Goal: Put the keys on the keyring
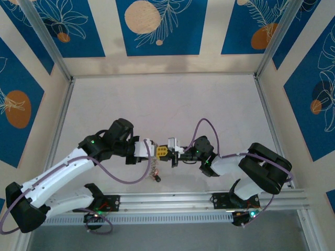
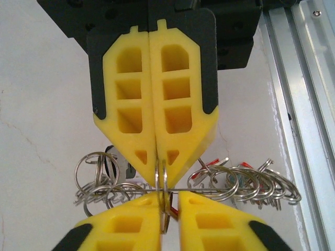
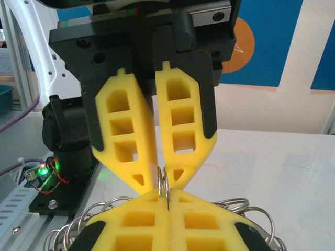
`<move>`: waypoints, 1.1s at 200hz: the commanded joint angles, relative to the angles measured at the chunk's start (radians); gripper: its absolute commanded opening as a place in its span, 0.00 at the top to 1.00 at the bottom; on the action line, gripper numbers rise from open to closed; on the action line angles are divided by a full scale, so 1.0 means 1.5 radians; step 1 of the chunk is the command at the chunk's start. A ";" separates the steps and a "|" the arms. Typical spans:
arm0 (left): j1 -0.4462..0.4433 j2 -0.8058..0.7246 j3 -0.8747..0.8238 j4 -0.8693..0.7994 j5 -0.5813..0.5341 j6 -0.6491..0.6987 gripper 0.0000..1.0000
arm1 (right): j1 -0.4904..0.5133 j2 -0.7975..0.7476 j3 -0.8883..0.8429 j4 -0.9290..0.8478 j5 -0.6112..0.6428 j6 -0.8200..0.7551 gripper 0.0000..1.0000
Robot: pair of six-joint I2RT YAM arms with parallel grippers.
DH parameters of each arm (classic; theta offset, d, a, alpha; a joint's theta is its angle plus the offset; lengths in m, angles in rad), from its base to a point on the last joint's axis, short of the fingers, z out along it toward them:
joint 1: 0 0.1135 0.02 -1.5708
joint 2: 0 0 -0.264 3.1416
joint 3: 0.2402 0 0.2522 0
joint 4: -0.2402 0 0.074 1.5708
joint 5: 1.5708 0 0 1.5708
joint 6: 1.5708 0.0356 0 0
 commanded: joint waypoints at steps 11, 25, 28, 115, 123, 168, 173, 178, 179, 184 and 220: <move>0.007 0.017 0.008 0.004 0.038 0.003 0.93 | 0.003 -0.008 0.005 0.035 0.011 -0.026 1.00; 0.011 0.027 0.016 -0.005 0.035 0.007 0.99 | 0.003 -0.008 0.006 0.033 0.010 -0.028 1.00; 0.012 0.029 0.018 -0.007 0.034 0.007 1.00 | 0.002 -0.008 0.005 0.033 0.011 -0.029 1.00; -0.008 0.136 0.188 -0.228 -0.132 0.040 1.00 | -0.013 -0.037 0.014 -0.097 0.049 -0.083 0.70; -0.017 0.145 0.196 -0.238 -0.151 0.044 1.00 | -0.013 -0.041 0.018 -0.108 0.045 -0.081 0.69; -0.051 0.183 0.226 -0.265 -0.192 0.055 1.00 | -0.014 -0.033 0.034 -0.112 0.042 -0.055 0.66; -0.055 0.186 0.228 -0.268 -0.198 0.056 1.00 | -0.014 -0.029 0.036 -0.113 0.040 -0.052 0.66; -0.058 0.190 0.231 -0.272 -0.201 0.057 1.00 | -0.014 -0.026 0.038 -0.111 0.038 -0.047 0.66; -0.059 0.191 0.231 -0.273 -0.201 0.058 1.00 | -0.014 -0.025 0.038 -0.111 0.037 -0.047 0.66; -0.062 0.195 0.233 -0.276 -0.203 0.058 1.00 | -0.014 -0.021 0.040 -0.111 0.034 -0.042 0.66; -0.074 0.207 0.248 -0.277 -0.197 0.055 1.00 | -0.013 0.008 0.044 -0.071 0.013 -0.009 0.67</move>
